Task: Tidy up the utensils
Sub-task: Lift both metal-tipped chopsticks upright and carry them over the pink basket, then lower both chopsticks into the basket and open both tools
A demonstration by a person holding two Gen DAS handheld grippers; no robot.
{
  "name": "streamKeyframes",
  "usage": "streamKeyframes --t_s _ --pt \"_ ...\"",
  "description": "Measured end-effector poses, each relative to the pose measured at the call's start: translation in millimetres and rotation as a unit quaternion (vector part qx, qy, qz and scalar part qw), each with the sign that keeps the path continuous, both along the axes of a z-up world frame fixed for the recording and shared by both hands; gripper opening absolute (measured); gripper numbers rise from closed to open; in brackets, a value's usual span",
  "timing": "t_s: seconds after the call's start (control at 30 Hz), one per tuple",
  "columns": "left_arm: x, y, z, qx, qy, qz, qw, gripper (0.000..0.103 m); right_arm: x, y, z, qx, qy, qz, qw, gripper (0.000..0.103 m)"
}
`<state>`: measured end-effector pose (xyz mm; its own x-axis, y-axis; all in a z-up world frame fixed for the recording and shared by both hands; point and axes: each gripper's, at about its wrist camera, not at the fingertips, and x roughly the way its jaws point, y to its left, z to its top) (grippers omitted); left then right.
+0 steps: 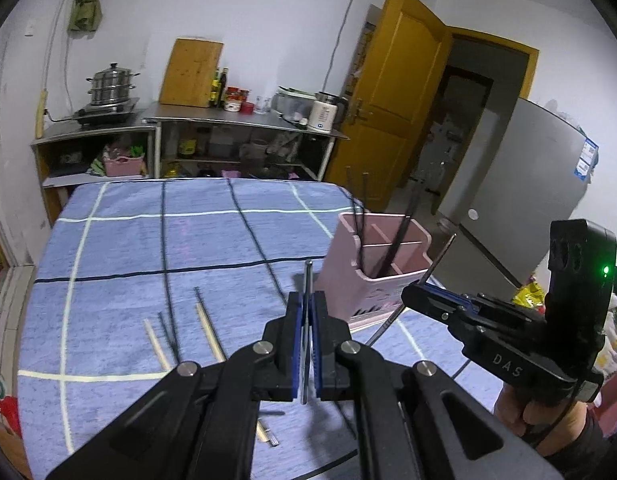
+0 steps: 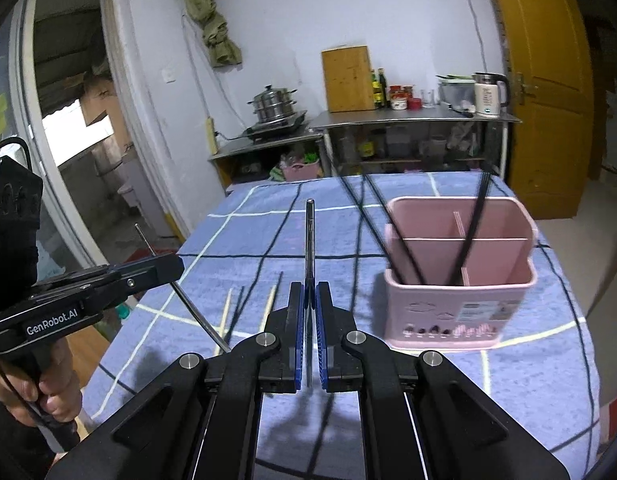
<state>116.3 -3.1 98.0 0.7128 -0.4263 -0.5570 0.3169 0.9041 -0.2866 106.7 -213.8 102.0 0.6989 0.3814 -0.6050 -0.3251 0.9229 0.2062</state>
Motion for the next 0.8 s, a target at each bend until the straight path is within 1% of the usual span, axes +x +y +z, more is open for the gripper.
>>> streamKeyframes --t_s 0.17,0.33,0.63,0.8 --pt "14 -21 5 -0.012 0.004 -0.018 0.9998 0.005 1 -25 11 0.001 -0.009 -0.025 1.000 0.006" --pt "28 -42 19 -0.019 -0.003 -0.033 0.9993 0.005 5 -45 28 0.004 -0.026 -0.046 0.999 0.006" --pt "54 -75 61 -0.028 -0.034 -0.051 0.9977 0.005 23 -75 60 0.018 -0.061 -0.081 0.995 0.006" --pt "70 -88 71 -0.025 -0.047 -0.053 0.9971 0.005 35 -85 67 0.026 -0.075 -0.096 0.992 0.006"
